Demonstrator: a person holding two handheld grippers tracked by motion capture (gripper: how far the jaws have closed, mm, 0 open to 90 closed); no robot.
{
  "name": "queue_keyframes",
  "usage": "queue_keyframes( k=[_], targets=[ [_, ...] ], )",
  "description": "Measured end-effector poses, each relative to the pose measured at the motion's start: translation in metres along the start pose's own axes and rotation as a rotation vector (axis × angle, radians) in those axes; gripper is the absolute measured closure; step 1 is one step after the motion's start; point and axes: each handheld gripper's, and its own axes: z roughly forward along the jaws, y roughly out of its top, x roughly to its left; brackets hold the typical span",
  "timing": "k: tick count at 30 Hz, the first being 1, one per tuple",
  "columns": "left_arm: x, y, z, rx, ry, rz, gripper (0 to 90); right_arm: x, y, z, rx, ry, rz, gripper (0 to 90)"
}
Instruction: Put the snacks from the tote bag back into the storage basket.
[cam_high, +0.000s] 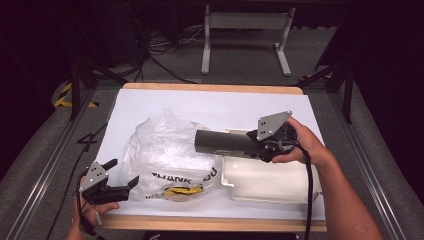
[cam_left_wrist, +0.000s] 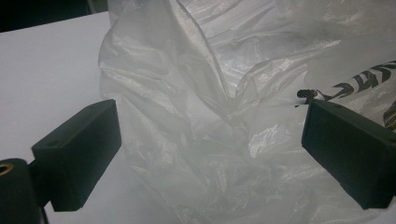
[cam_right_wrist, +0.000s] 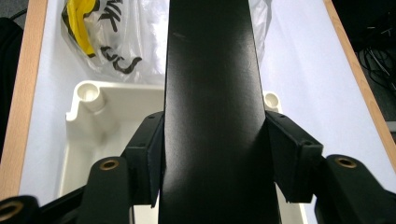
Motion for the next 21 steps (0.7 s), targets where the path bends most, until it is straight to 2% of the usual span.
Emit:
queue_keyframes(
  k=[21],
  targets=[
    [0.001, 0.001, -0.003, -0.010, 0.003, -0.002, 5.4, 0.004, -0.051, -0.040, 0.015, -0.049, 0.051, 43.4]
  ],
)
